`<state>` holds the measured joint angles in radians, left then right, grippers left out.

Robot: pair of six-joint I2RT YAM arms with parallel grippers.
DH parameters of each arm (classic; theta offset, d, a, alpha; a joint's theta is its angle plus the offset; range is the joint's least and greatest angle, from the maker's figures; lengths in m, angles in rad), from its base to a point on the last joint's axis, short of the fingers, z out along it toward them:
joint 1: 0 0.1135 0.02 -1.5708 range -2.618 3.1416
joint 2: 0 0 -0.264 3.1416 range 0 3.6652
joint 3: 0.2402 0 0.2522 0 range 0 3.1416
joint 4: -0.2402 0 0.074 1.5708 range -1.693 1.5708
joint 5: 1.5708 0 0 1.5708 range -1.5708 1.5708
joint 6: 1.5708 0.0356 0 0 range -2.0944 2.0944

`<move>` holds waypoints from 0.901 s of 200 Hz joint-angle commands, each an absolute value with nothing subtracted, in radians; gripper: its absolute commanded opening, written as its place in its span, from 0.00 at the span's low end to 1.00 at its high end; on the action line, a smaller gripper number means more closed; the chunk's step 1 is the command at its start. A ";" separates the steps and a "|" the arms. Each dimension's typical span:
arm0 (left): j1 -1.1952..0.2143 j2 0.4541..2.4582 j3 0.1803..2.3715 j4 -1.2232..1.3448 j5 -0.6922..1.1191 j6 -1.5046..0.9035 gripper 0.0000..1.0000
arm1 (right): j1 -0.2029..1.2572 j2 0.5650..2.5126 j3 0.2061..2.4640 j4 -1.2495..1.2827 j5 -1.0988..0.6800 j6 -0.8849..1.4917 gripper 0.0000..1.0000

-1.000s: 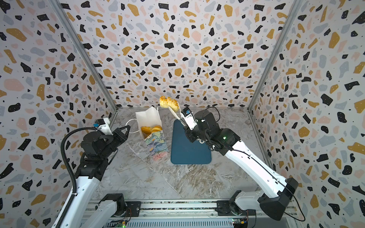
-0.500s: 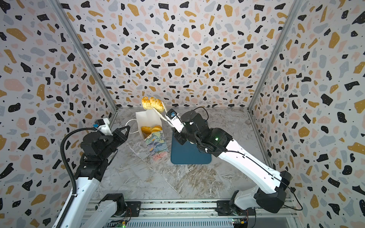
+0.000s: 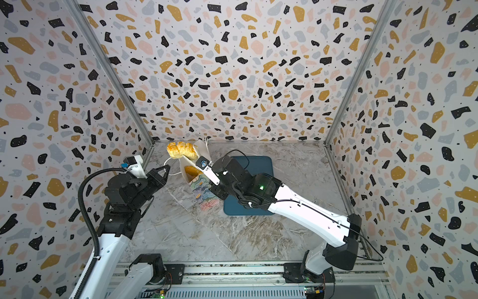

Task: Pack bread into a paper bag
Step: Place the bread in the paper bag.

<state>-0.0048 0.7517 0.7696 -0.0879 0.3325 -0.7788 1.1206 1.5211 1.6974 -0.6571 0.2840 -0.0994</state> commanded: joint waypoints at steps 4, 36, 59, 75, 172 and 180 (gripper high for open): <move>-0.003 0.731 0.766 -0.071 0.342 -0.769 0.00 | 1.124 1.519 1.727 -0.682 0.372 -0.110 0.26; -0.002 0.723 0.763 -0.077 0.337 -0.769 0.00 | 1.124 1.532 1.715 -0.693 0.402 -0.102 0.26; -0.002 0.721 0.762 -0.078 0.337 -0.769 0.00 | 1.124 1.546 1.716 -0.711 0.422 -0.102 0.27; -0.002 0.720 0.762 -0.080 0.337 -0.771 0.00 | 1.124 1.556 1.716 -0.722 0.437 -0.103 0.27; -0.002 0.719 0.764 -0.083 0.334 -0.773 0.00 | 1.124 1.605 1.748 -0.760 0.476 -0.103 0.44; -0.002 0.718 0.764 -0.083 0.334 -0.773 0.00 | 1.124 1.607 1.750 -0.759 0.476 -0.103 0.45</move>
<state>-0.0048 0.7315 0.7692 -0.1036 0.3313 -0.7784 1.1213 1.6230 1.6978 -0.7597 0.4435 -0.1062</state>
